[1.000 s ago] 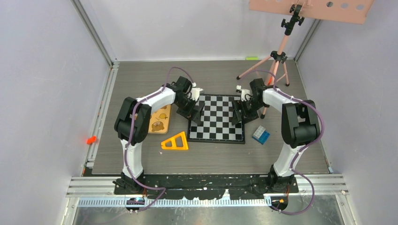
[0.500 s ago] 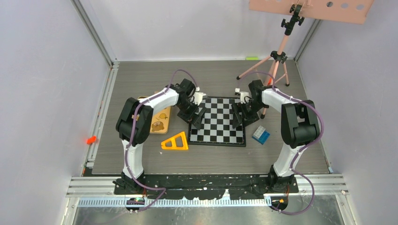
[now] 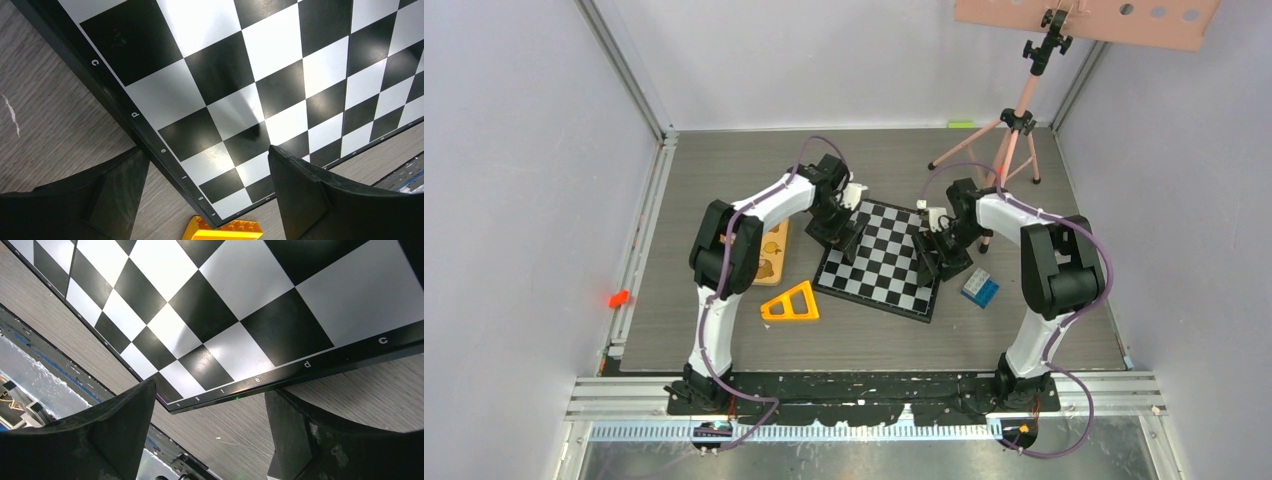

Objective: Set up the chess pieces on the board
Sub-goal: Adjust the chessboard at the center of the board.

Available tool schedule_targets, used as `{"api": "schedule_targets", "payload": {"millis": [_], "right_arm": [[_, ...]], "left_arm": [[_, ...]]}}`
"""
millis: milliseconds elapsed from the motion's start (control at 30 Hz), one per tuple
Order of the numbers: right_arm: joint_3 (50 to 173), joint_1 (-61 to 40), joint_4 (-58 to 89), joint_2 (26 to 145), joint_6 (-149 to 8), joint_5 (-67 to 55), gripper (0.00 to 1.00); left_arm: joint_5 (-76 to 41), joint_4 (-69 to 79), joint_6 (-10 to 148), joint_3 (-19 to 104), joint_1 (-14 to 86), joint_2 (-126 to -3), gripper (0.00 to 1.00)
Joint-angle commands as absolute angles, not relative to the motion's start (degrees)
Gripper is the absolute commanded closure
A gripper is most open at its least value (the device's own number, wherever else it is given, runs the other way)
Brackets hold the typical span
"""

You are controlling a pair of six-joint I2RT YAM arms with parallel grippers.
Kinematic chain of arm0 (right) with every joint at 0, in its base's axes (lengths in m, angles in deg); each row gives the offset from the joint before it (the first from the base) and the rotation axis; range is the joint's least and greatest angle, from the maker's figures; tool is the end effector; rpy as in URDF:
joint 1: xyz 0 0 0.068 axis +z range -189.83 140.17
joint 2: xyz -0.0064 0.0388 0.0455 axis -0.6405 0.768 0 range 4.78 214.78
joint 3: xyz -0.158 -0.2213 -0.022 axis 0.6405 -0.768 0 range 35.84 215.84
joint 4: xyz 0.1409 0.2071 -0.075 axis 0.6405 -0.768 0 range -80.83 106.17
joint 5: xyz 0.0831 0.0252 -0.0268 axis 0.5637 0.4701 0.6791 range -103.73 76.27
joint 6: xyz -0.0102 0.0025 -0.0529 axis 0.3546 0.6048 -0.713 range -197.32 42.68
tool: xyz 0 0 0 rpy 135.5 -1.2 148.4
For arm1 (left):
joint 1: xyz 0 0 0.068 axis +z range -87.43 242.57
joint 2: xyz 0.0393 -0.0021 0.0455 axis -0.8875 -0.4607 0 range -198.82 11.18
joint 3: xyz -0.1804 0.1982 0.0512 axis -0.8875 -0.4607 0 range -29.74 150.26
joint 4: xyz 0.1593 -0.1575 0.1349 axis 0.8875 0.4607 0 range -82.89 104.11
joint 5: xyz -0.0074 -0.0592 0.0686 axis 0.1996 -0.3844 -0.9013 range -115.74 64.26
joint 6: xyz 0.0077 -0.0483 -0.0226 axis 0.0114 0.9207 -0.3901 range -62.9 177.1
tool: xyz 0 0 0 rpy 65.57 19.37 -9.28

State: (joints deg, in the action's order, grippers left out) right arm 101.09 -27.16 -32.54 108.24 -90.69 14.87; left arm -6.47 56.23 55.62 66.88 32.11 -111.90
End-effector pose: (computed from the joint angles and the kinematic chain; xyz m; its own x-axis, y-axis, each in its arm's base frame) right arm 0.3052 0.0862 0.1608 -0.8975 -0.4098 -0.1629 -0.4371 0.7773 0.4525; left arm 0.3709 -0.2315 0.1751 -0.8204 0.5106 -0.2571 0.5706 0.7592 -0.3131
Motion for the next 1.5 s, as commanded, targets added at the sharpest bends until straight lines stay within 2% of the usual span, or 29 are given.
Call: {"api": "schedule_targets", "payload": {"millis": [0,333,700,800,1000,1233,1467], "right_arm": [[101.29,-25.99,-28.99,106.17,-88.92,16.04,0.14],[109.65,-27.49,-27.86,110.31,-86.29,9.46,0.14],[126.28,-27.79,-31.52,122.77,-87.04,7.2,0.14],[130.52,-27.79,-31.72,124.89,-87.93,4.38,0.13],[136.46,-27.87,-33.08,124.9,-88.4,2.73,0.13],[133.35,-28.45,-33.71,117.67,-89.73,0.49,0.11],[119.34,-28.3,-35.8,106.41,-93.75,4.38,0.12]], "left_arm": [[-3.46,52.72,55.78,65.69,31.28,-113.11,0.09],[5.96,52.22,52.88,55.96,30.83,-106.74,0.1],[15.81,54.55,46.11,49.97,24.06,-102.96,0.11],[15.84,55.46,44.49,48.93,23.03,-100.86,0.11],[6.92,56.42,42.27,49.5,23.68,-93.81,0.1],[-2.04,49.83,46.58,56.69,30.83,-93.01,0.05],[-1.12,45.06,53.28,71.66,35.56,-107.13,0.05]]}}
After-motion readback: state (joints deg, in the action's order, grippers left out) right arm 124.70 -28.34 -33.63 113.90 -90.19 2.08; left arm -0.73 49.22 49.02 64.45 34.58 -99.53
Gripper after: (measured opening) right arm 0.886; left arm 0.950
